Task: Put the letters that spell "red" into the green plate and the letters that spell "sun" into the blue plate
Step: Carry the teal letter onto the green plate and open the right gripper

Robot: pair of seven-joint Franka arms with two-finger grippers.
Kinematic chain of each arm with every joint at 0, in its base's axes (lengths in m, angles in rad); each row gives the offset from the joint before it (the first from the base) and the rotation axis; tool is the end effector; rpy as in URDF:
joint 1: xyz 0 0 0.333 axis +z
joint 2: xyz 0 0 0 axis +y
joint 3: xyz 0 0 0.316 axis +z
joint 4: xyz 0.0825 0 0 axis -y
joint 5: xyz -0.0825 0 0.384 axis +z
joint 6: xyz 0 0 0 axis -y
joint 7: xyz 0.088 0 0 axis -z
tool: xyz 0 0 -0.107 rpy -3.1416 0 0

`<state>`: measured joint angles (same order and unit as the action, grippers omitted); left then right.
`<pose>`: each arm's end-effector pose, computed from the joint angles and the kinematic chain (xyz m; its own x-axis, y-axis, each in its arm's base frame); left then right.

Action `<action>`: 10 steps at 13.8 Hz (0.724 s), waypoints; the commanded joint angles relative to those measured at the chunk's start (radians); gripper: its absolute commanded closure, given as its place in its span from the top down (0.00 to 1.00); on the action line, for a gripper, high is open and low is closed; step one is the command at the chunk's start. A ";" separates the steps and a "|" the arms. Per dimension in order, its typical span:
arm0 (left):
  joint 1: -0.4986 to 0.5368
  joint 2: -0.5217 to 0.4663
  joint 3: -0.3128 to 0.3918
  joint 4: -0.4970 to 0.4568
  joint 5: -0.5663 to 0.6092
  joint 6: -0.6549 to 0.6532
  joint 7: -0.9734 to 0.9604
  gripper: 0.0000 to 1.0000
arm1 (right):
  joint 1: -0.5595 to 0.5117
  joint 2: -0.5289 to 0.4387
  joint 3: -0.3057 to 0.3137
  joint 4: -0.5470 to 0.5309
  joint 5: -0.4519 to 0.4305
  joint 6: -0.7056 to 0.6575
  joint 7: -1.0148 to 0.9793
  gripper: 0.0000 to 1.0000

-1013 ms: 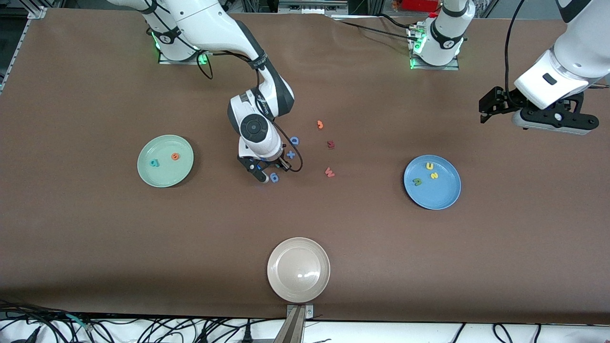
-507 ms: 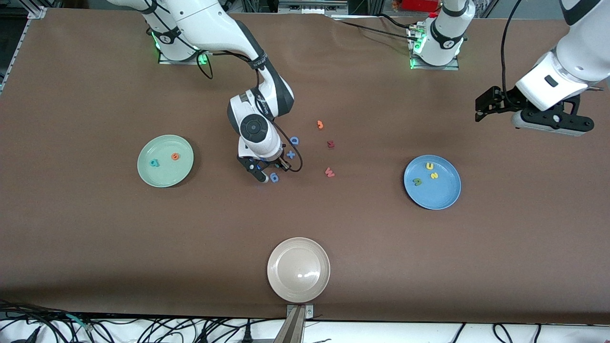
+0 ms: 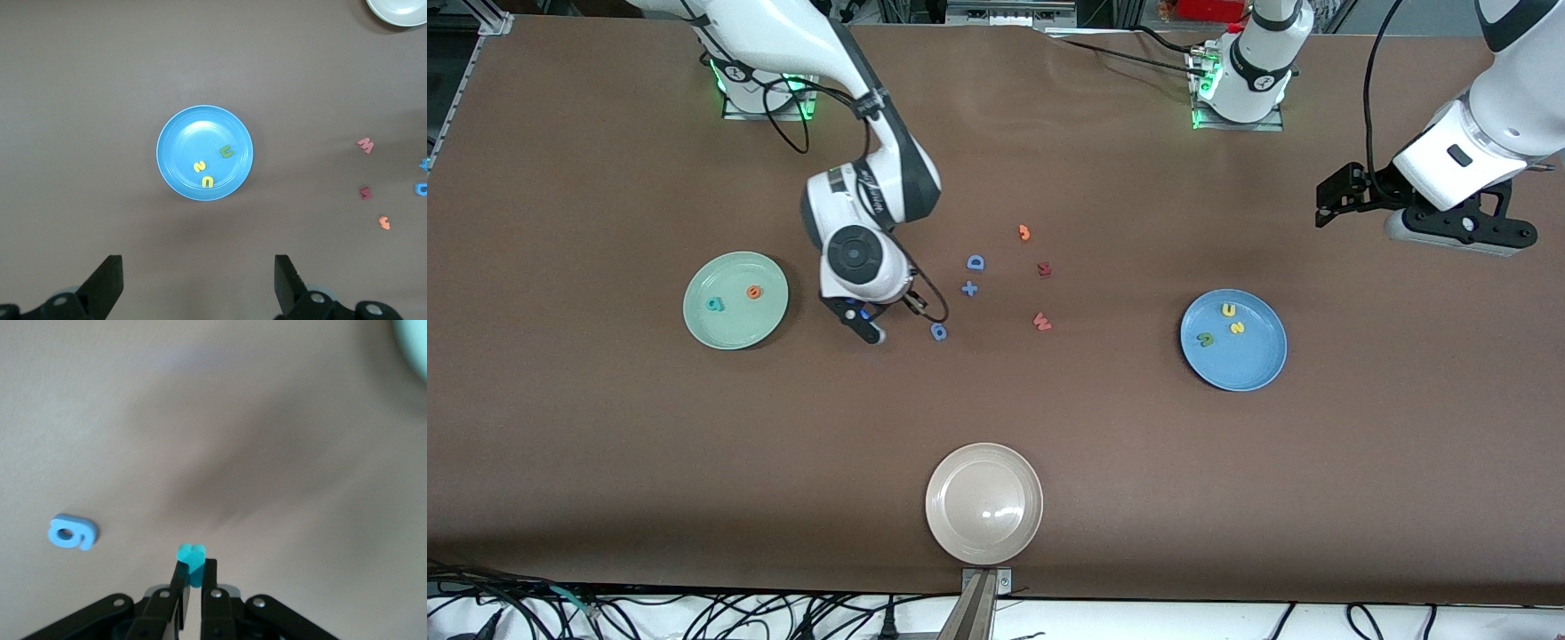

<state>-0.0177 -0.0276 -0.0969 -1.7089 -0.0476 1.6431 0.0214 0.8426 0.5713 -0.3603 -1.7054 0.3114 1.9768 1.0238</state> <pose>0.5442 -0.0681 0.5806 0.9906 -0.1319 -0.0374 -0.1302 -0.9904 0.0454 0.5501 0.3328 0.2587 0.7579 -0.6278 -0.1772 -0.5998 -0.7775 0.1888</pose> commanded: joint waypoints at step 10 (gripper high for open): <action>-0.004 0.034 0.006 0.054 0.017 -0.026 -0.009 1.00 | 0.010 -0.225 -0.416 -0.336 -0.014 -0.109 -0.801 0.00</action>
<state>-0.0176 -0.0104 -0.0931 -1.6920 -0.0474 1.6429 0.0200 0.8362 0.3965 -0.7455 -1.9429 0.3084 1.8134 0.3086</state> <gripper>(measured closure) 0.000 0.890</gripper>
